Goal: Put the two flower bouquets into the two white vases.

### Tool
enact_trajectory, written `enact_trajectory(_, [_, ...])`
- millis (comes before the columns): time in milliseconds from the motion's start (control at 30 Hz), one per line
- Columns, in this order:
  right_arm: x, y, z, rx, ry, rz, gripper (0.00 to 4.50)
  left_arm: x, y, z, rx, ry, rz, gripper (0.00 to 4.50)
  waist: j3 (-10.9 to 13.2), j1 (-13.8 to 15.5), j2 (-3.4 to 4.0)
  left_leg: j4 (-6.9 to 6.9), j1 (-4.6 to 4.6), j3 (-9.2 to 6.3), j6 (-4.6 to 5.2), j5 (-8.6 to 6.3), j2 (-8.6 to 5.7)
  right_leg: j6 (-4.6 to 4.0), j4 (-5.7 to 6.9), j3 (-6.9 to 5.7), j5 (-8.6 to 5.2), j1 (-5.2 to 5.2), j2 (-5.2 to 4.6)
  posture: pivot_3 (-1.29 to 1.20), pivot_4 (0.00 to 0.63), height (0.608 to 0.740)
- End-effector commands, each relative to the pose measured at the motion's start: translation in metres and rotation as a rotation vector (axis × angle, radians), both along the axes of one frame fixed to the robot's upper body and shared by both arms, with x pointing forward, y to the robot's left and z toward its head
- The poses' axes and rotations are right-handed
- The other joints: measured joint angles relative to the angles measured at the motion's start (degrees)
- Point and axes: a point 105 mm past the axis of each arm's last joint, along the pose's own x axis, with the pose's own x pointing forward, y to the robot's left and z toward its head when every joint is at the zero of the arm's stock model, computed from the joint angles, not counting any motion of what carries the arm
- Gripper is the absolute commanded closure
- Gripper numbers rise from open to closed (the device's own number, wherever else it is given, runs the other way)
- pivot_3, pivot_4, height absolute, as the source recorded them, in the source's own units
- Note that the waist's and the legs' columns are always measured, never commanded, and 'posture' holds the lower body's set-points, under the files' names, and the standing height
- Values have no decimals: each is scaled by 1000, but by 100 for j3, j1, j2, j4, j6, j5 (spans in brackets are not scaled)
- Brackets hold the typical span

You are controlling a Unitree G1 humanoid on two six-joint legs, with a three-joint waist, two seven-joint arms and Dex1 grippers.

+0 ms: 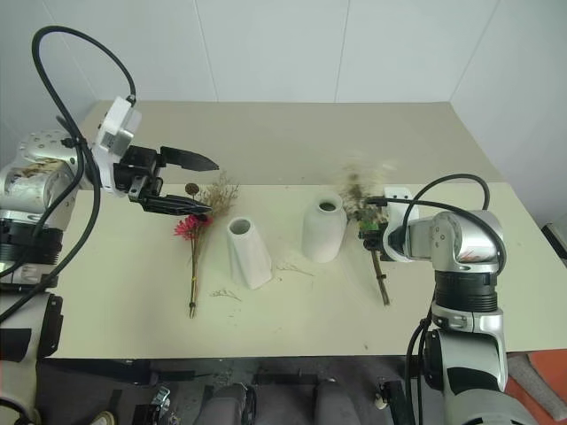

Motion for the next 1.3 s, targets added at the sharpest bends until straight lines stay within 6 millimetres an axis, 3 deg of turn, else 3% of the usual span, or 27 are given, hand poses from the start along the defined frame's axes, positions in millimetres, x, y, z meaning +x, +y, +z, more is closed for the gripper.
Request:
enact_trajectory(33, [4, -8, 16, 2, -41, -30, 4259, -3, 1, 10, -19, -45, 11, 0, 0, -5, 0, 0, 0, 0, 0, 0, 0, 0, 1, 0, 0, 0, 0, 0, 150, 740])
enact_trajectory(133, [5, -13, 24, -19, -71, -43, 4259, -3, 1, 9, -21, -49, 13, 0, 0, -6, 0, 0, -1, 0, 0, 0, 0, 0, 1, 0, 0, 0, 0, 0, 150, 740])
enact_trajectory(233, [15, -23, 56, -103, -269, -80, 4259, -3, 2, 10, -27, -49, 23, 0, 2, -6, 2, 1, -3, 0, 0, 0, -1, 0, 1, 1, 0, -2, 0, 0, 150, 740])
enact_trajectory(300, [18, -22, 100, -103, -515, -88, 4259, -4, 2, 12, -33, -50, 26, 0, 2, -5, 3, 0, -2, 1, 0, 0, 0, 0, 0, 1, 0, -2, -1, 0, 150, 740])
enact_trajectory(400, [3, -8, 159, -6, -873, -30, 4259, -7, 3, 13, -41, -44, 27, 0, 2, -5, 4, -1, -5, -1, 0, 0, 0, 0, 1, 0, 0, -7, 0, 0, 150, 740])
enact_trajectory(467, [-11, 1, 179, 75, -1035, -18, 4259, -10, 5, 13, -40, -36, 30, 0, 2, -26, 4, -3, -4, -1, 0, 0, 2, 1, 3, 1, 0, -5, 3, 0, 150, 740])
enact_trajectory(600, [-34, 6, 199, 209, -1244, -56, 4259, -14, 13, 14, -46, -12, 51, 0, 2, -70, 4, 0, 1, -3, -2, 1, 8, 0, 22, 2, 1, -2, 9, 0, 150, 740])
enact_trajectory(700, [-46, 13, 208, 380, -1321, -46, 4259, -16, 17, 15, -52, 6, 67, 0, 2, -75, 4, 1, 7, -3, -4, 2, 7, 0, 35, 4, 1, -2, 8, 0, 150, 740])
enact_trajectory(967, [-71, 57, 205, 495, -1382, 163, 4259, -18, 21, 5, -46, 30, 97, 0, 2, -104, 6, -3, 14, -3, -5, 3, 9, -1, 38, 6, 0, -1, 10, 0, 150, 740])
enact_trajectory(1300, [-52, 70, 180, 549, -1332, 185, 4259, -15, 29, 3, -99, 78, 150, 0, 2, -111, 6, -3, 20, -2, -6, 4, 9, -2, 41, 9, 0, 1, 11, 0, 150, 740])
